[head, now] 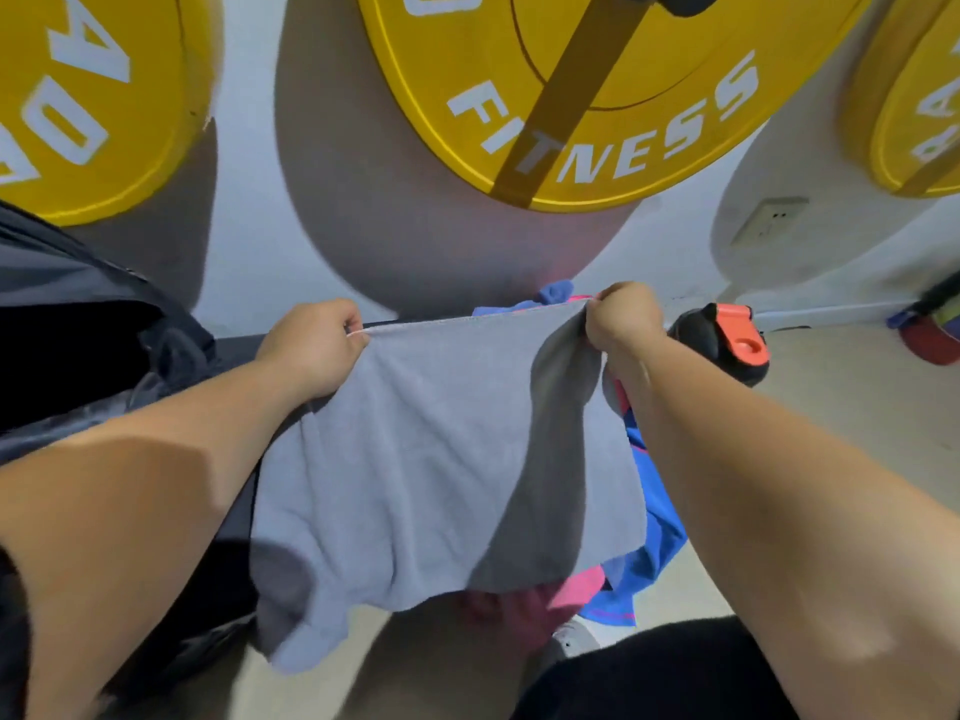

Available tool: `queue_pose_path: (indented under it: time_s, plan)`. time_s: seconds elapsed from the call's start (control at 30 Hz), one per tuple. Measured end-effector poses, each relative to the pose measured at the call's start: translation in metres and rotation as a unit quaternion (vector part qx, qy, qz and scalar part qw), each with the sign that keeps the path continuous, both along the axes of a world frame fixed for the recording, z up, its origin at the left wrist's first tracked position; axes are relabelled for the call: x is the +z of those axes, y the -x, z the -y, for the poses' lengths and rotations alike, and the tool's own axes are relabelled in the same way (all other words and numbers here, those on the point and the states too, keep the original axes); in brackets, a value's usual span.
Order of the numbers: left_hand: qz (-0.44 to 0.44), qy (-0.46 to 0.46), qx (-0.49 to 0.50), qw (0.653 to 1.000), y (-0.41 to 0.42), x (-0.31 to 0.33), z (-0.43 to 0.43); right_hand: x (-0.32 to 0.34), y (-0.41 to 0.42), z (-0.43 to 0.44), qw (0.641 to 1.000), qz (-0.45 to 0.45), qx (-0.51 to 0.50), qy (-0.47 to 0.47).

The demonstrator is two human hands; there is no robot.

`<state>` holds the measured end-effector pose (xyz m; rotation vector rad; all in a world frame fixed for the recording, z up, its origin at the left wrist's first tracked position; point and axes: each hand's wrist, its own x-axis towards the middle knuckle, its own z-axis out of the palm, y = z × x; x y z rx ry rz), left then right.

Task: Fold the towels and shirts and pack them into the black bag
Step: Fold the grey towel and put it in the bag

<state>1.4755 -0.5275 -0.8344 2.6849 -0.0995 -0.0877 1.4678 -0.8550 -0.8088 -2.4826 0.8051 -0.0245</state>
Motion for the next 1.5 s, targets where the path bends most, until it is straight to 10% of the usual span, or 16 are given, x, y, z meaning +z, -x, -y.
queue_pose_path:
  time_s: [0.3, 0.53, 0.83, 1.07, 1.23, 1.5]
  plan:
    - [0.028, -0.053, -0.008, 0.998, -0.058, -0.038, 0.029, -0.052, -0.016, -0.015, 0.994, 0.111, -0.009, -0.01]
    - [-0.051, -0.079, -0.058, 0.994, -0.015, -0.074, 0.016, -0.095, 0.054, -0.062, 0.926, -0.125, 0.292, 0.203]
    - [-0.1, -0.263, -0.122, 0.952, 0.098, -0.052, -0.027, -0.093, 0.061, -0.049, 0.924, -0.161, 0.272, 0.215]
    - [-0.2, -0.257, -0.043, 0.945, 0.141, -0.062, -0.048, -0.082, 0.087, -0.139, 0.842, -0.144, 0.477, 0.205]
    - [-0.18, -0.13, 0.071, 0.972, 0.154, -0.072, -0.033, -0.106, 0.109, -0.13, 0.798, -0.253, 0.497, 0.23]
    - [-0.104, 0.085, 0.181, 0.974, 0.143, -0.081, -0.027, -0.102, 0.107, -0.137, 0.835, -0.189, 0.488, 0.173]
